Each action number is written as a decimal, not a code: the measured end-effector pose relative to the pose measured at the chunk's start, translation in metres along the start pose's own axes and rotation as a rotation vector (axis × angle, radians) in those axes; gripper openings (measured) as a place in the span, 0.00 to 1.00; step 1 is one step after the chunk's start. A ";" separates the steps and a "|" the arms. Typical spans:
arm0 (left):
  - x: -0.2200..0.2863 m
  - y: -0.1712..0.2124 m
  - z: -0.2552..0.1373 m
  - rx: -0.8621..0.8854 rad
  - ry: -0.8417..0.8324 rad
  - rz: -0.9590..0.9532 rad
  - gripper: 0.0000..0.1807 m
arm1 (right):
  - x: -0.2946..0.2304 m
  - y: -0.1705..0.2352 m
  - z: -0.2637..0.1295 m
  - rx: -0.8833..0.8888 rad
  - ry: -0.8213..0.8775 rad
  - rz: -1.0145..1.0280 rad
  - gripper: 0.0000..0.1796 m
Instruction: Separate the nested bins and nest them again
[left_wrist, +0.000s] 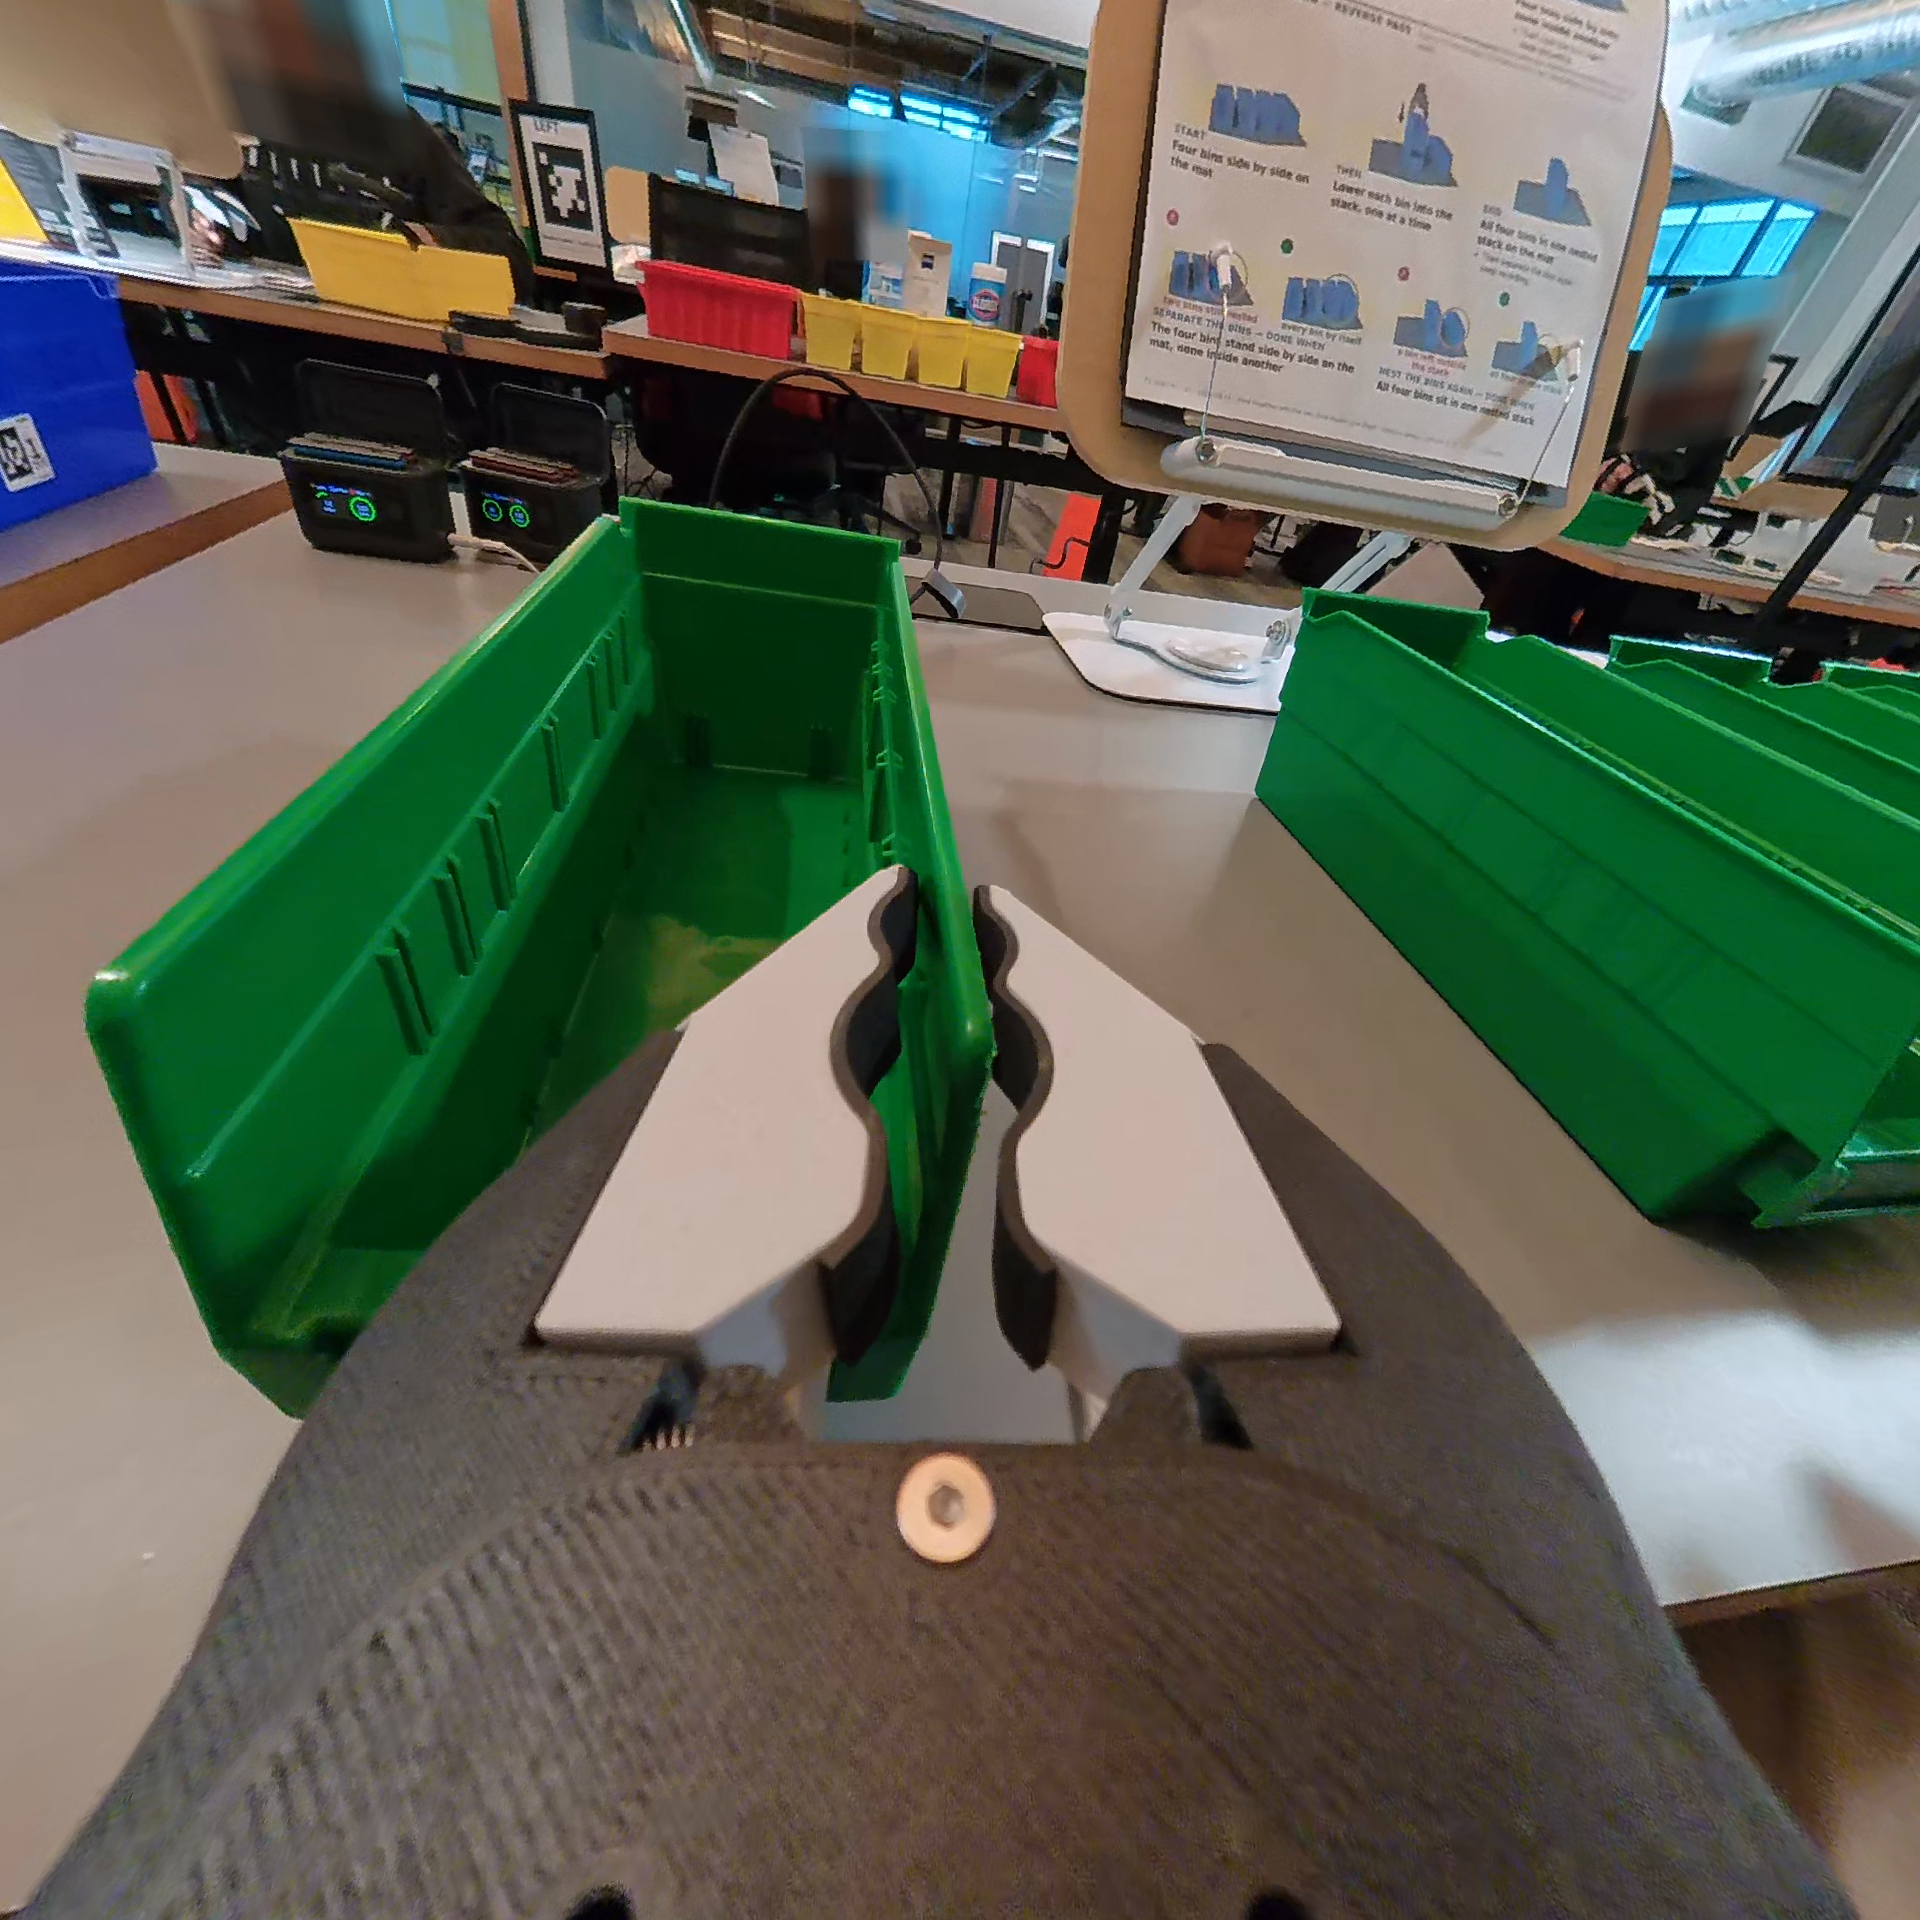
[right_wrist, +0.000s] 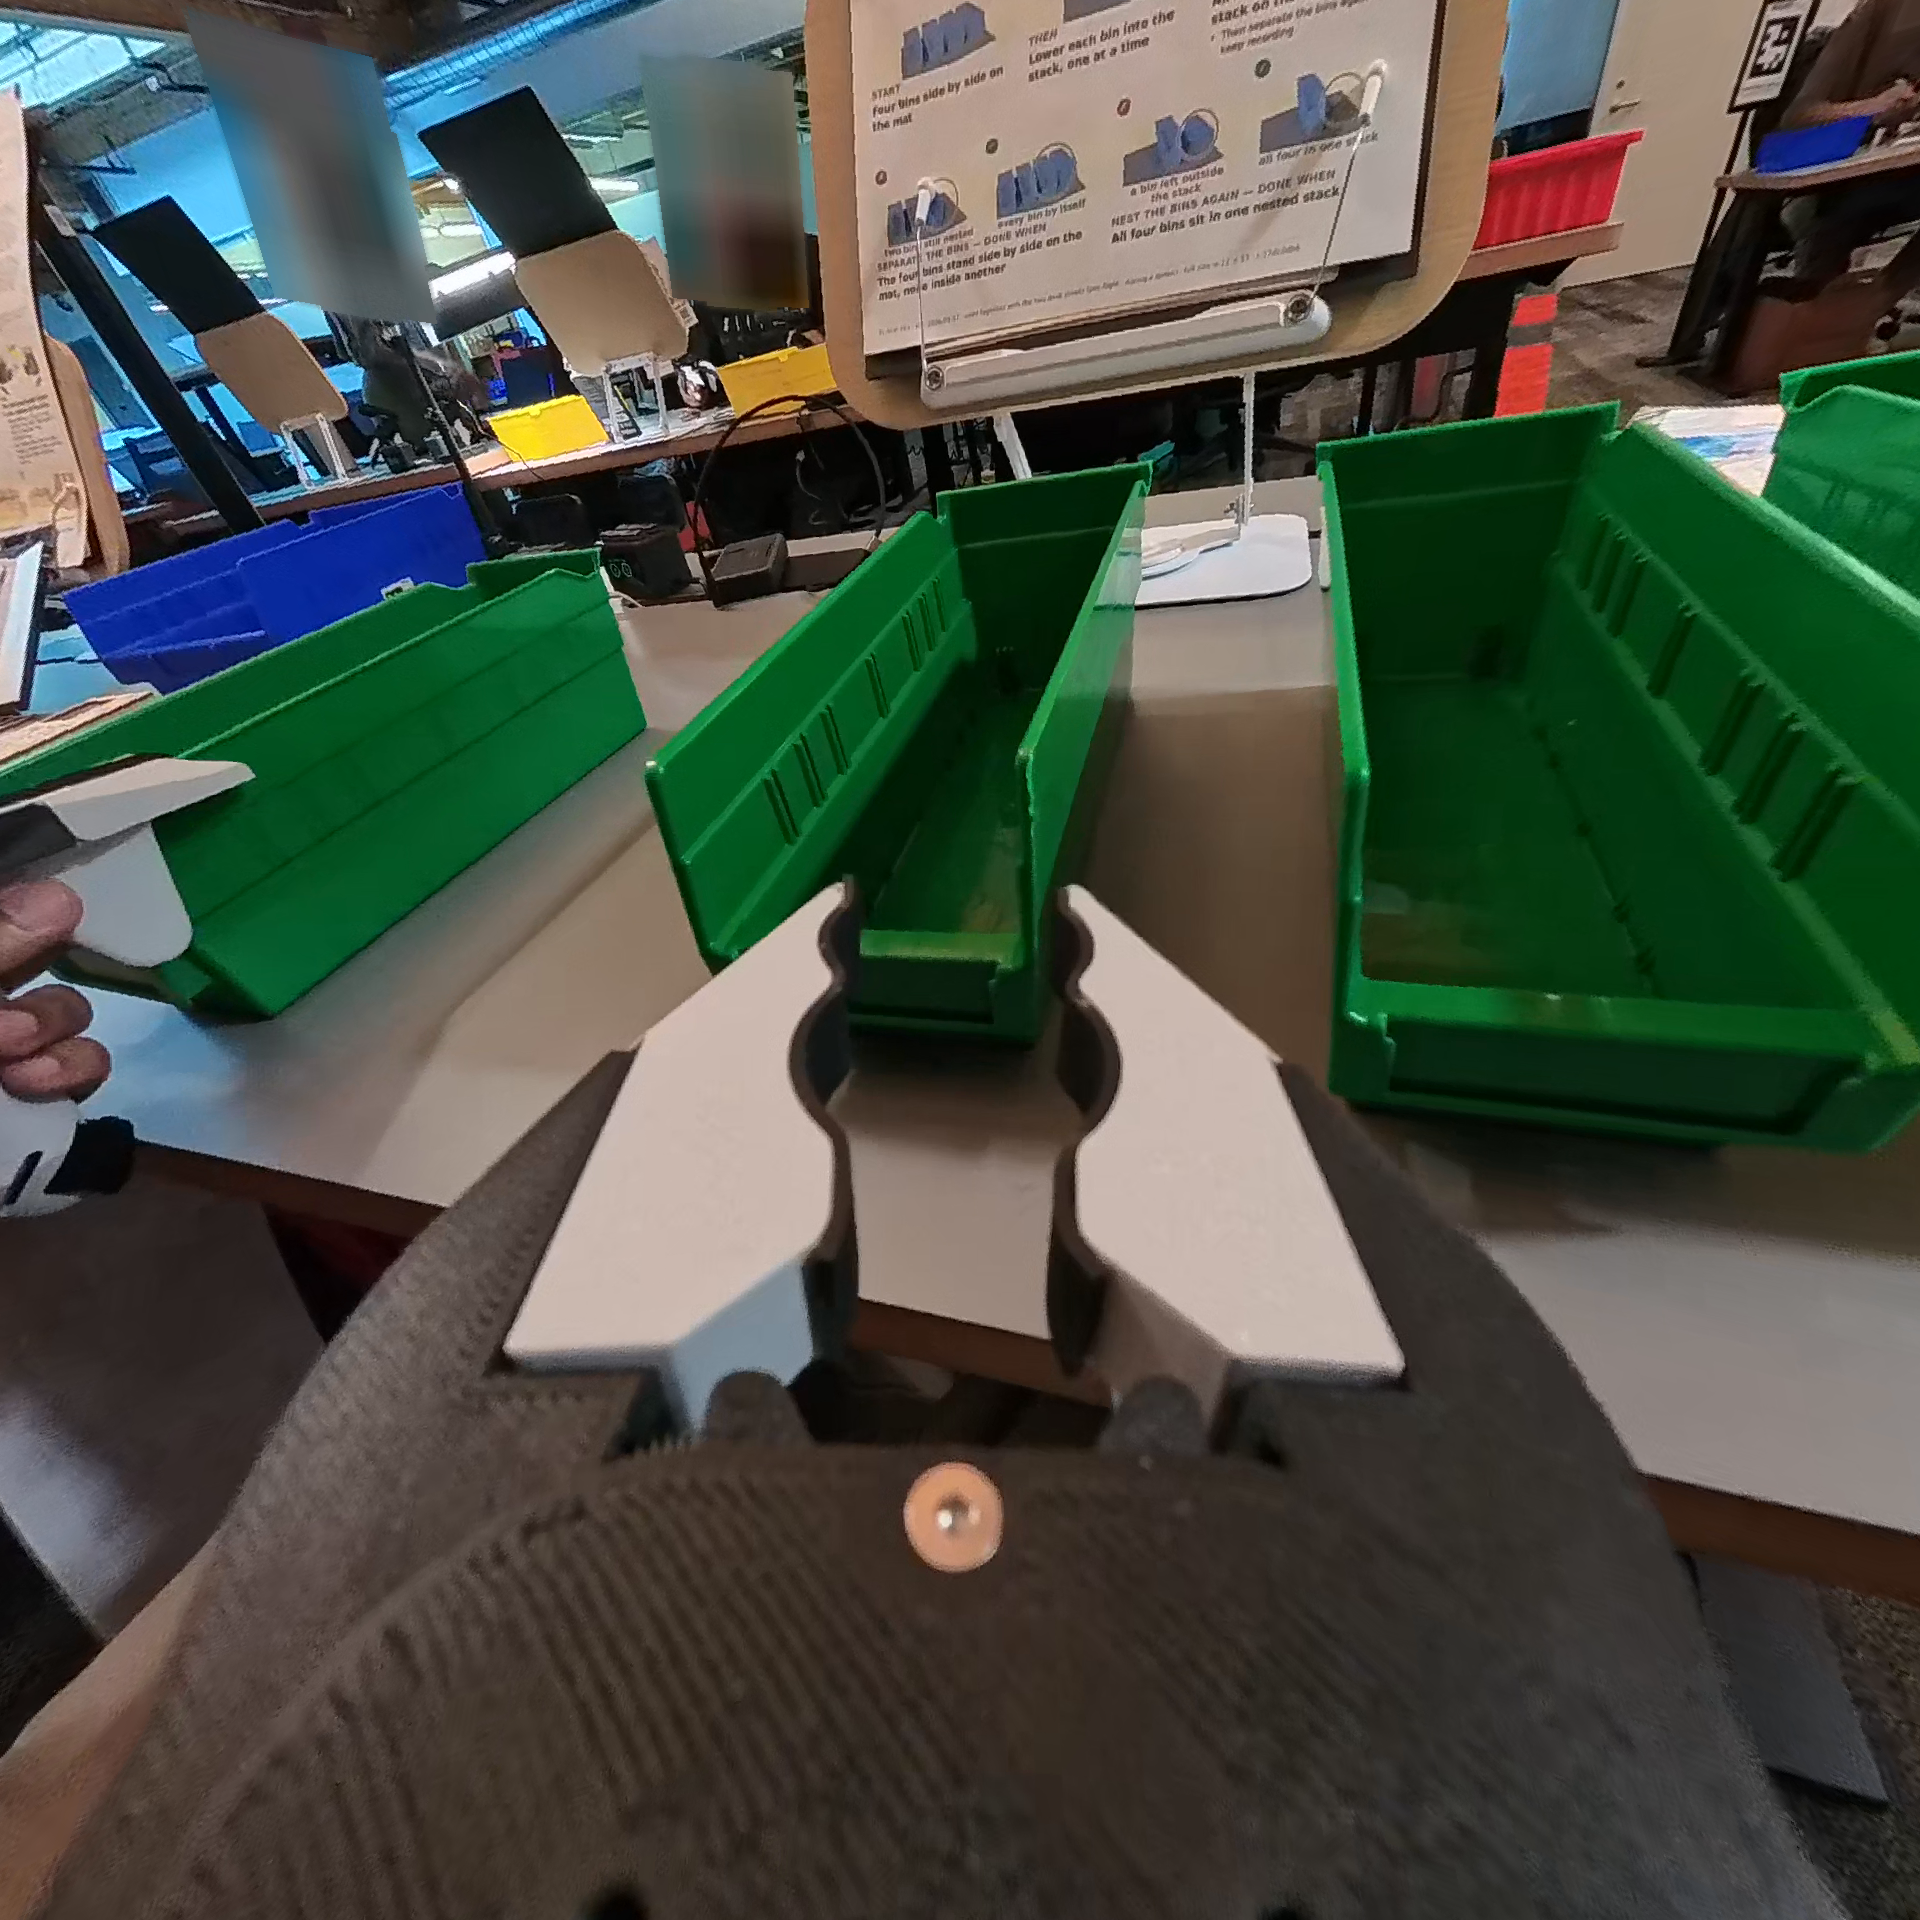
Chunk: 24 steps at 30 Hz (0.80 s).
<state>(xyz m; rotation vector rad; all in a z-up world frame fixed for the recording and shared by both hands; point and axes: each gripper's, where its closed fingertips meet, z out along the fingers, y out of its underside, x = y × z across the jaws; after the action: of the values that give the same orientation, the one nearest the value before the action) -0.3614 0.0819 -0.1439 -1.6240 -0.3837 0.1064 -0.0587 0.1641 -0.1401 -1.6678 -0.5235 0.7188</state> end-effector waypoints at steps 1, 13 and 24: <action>0.000 0.000 0.000 0.000 0.003 -0.002 0.04 | -0.001 -0.001 0.000 0.004 -0.003 -0.008 0.20; -0.005 -0.026 -0.018 0.122 -0.061 0.038 0.13 | -0.015 -0.018 -0.005 0.081 -0.078 -0.146 0.22; 0.075 -0.022 -0.035 0.145 0.187 0.102 0.22 | 0.004 -0.020 -0.005 0.065 -0.056 -0.098 0.22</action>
<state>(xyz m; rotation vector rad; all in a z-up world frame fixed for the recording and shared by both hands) -0.2849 0.0731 -0.1065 -1.4958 -0.1459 0.0575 -0.0521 0.1676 -0.1207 -1.5547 -0.6109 0.7051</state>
